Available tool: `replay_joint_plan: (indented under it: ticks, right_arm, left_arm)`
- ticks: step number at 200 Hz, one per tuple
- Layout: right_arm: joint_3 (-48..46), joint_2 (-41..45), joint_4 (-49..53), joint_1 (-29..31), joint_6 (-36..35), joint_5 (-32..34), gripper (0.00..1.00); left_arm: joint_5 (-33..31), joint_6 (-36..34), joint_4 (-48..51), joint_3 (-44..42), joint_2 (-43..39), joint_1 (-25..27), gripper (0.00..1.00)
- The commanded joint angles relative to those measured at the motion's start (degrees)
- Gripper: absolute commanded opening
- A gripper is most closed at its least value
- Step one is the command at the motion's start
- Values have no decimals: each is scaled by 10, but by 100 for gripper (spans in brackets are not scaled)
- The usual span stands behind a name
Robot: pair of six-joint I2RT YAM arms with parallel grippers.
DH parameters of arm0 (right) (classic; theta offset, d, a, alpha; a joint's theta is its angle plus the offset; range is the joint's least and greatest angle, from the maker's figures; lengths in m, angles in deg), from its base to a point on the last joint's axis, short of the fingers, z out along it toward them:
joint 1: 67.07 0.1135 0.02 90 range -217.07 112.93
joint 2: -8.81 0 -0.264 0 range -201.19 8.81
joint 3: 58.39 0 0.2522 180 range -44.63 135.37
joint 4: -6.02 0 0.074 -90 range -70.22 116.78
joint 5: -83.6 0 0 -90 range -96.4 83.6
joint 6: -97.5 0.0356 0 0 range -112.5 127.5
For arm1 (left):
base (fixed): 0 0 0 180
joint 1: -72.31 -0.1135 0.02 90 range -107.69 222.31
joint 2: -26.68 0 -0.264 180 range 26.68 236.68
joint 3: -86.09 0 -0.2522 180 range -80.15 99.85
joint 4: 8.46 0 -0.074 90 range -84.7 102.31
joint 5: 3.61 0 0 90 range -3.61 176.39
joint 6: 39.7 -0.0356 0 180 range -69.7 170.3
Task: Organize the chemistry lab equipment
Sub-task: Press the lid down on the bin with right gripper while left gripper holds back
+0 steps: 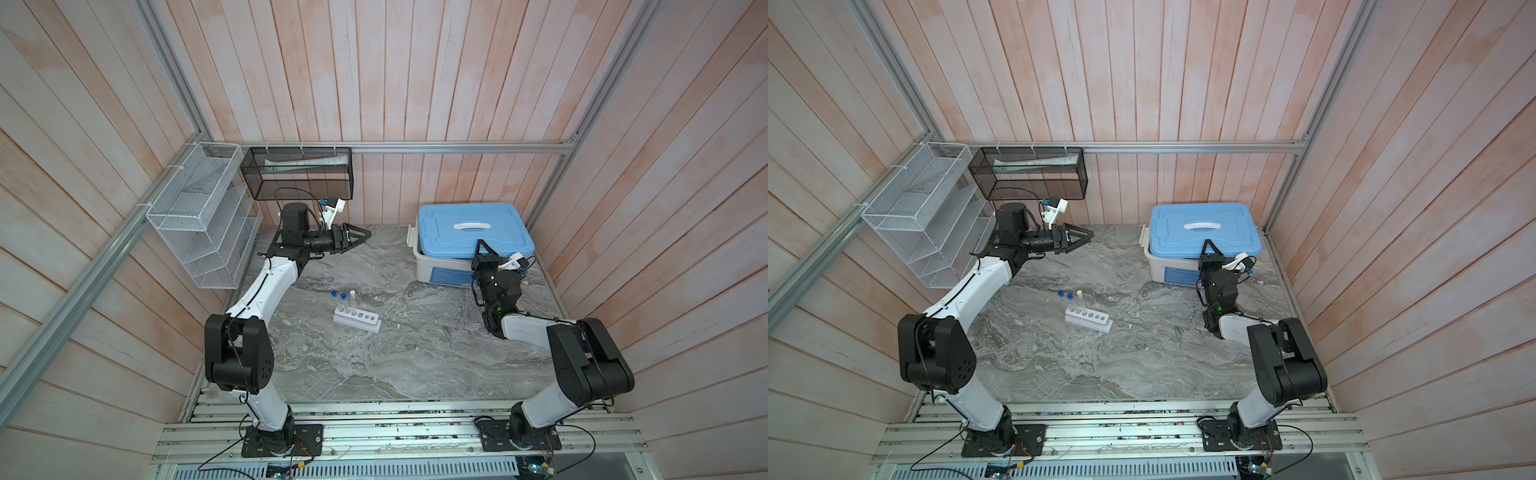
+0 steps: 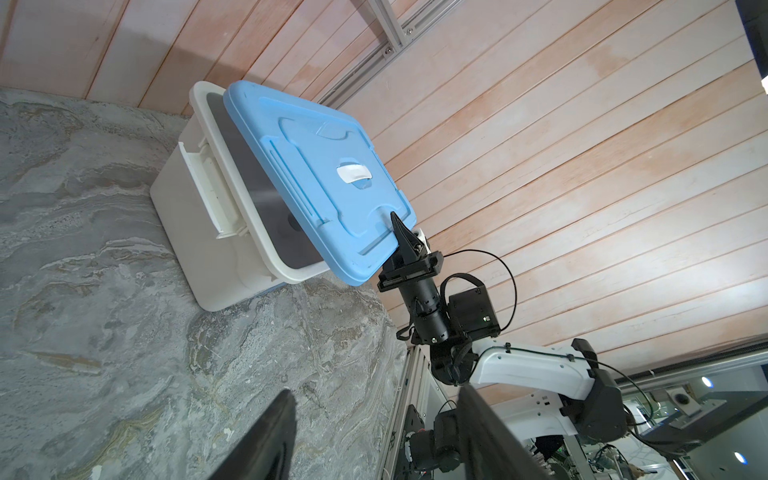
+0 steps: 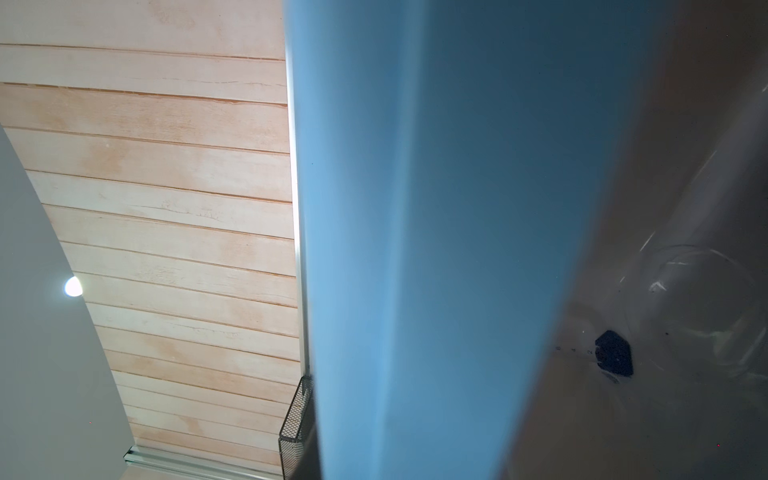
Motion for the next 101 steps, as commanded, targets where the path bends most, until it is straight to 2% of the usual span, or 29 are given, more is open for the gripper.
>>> replay_joint_plan:
  ticks: [1,101]
  right_arm:
    - [20,-11,-46,2,7,-7,0]
    - [59,-59,-19,15,9,12,0]
  left_arm:
    - [-4,-25,21,21,-13,-1,63]
    - [0,-40,36,25,-6,-7,63]
